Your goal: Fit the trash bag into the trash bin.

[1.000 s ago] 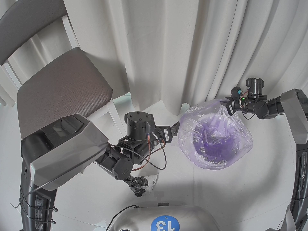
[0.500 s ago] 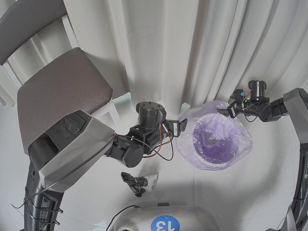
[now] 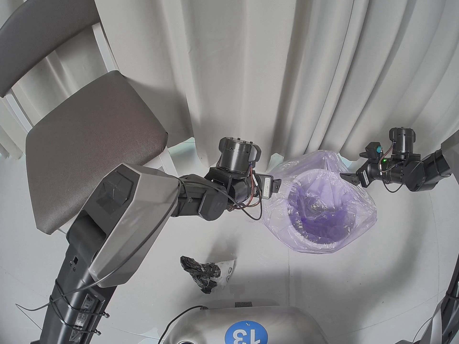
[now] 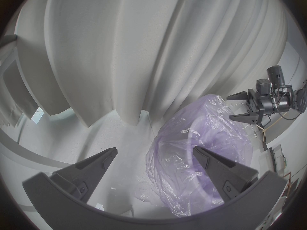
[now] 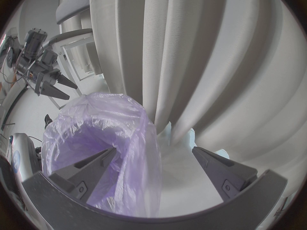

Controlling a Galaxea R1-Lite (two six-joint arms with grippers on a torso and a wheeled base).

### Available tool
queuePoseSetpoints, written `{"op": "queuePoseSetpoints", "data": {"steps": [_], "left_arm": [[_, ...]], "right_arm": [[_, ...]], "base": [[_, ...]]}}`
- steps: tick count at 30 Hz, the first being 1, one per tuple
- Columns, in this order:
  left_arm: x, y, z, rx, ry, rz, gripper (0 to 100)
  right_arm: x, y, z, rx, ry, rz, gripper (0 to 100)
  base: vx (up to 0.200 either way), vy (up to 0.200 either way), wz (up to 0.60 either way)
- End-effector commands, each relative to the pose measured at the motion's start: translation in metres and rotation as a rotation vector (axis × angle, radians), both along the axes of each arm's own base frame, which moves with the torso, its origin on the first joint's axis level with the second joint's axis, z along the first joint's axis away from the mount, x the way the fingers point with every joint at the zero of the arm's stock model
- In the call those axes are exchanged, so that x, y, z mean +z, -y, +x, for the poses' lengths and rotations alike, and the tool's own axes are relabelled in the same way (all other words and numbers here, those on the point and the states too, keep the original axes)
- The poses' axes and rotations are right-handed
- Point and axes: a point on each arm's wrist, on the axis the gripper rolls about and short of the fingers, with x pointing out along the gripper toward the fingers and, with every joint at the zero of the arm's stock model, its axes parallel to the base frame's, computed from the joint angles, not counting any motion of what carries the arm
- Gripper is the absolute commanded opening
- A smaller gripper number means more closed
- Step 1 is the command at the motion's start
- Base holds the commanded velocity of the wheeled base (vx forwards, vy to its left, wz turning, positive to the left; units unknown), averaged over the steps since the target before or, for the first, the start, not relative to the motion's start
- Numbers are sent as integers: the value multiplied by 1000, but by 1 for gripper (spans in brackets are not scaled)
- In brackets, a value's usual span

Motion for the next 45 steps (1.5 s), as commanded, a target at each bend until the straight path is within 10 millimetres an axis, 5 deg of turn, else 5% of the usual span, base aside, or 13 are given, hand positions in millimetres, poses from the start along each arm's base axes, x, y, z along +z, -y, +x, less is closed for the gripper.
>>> {"op": "queuePoseSetpoints", "data": {"steps": [1, 12, 21, 22, 29, 45], "left_arm": [[-22, 2, 8, -13, -31, 13, 100], [-14, 1, 8, -16, -15, -4, 100], [-16, 3, 7, -20, -16, -1, 100], [-16, 3, 7, -18, -16, 0, 100], [-10, 3, 6, -17, -6, -5, 100], [-12, -1, 11, -5, 9, -16, 100]], "right_arm": [[1, 14, -8, -30, -6, -9, 100], [-7, 0, -24, 68, -59, 44, 100], [-28, -1, -15, 77, -98, 49, 100], [-32, -1, -12, 79, -98, 50, 0], [-42, 0, 0, 62, -94, 80, 0], [-18, 21, 24, 12, -8, 94, 0]], "base": [[0, 0, 0], [0, 0, 0], [0, 0, 0], [0, 0, 0], [0, 0, 0], [0, 0, 0]]}}
